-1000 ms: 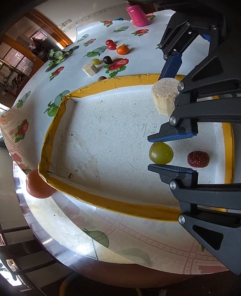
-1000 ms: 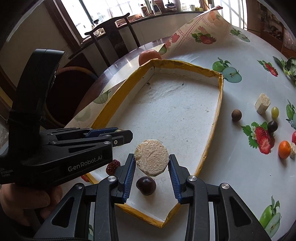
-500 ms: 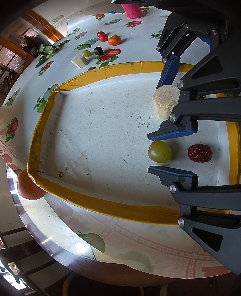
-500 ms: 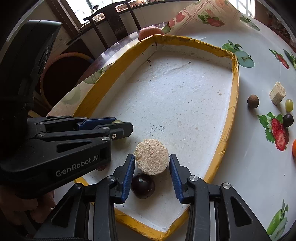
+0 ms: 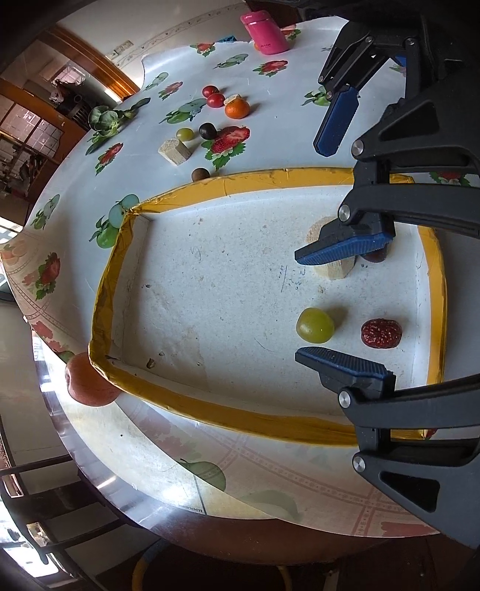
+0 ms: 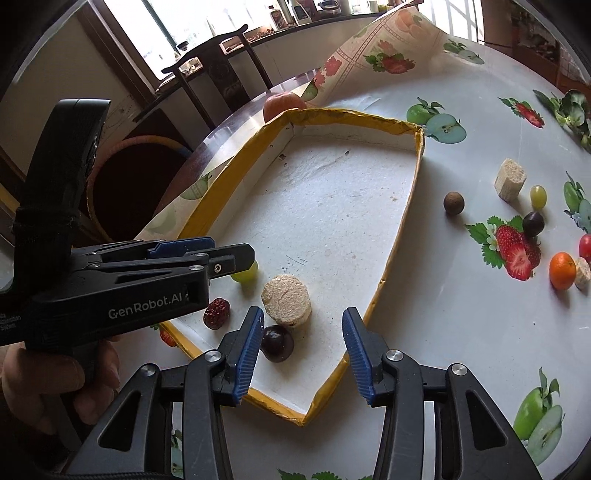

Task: Organize fruits
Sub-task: 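Open the left tool to release the grape while the right tool releases the slice, then move both tools back from the tray toward the remaining fruits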

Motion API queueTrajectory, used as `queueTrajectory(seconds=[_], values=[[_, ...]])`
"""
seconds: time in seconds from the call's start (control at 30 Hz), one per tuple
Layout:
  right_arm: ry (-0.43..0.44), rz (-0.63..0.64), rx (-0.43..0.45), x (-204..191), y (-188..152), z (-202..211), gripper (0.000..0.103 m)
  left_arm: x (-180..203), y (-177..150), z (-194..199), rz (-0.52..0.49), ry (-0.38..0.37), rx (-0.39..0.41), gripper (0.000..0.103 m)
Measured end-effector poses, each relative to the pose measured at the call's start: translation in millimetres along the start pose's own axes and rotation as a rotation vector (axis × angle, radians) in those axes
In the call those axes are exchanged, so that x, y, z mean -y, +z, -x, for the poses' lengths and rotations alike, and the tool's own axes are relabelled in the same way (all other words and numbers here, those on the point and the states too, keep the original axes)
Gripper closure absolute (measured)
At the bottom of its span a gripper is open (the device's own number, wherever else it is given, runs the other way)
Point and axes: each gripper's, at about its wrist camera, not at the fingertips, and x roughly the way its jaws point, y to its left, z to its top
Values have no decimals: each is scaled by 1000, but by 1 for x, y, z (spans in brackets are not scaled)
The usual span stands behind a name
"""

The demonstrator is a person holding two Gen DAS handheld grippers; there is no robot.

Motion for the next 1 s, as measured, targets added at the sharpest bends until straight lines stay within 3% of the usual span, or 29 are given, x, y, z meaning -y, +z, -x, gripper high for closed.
queueTrajectory(seconds=[1.0], values=[[-176,-288,90,140,-67,82,57,118,2,-3,-161,-137,-29,59]])
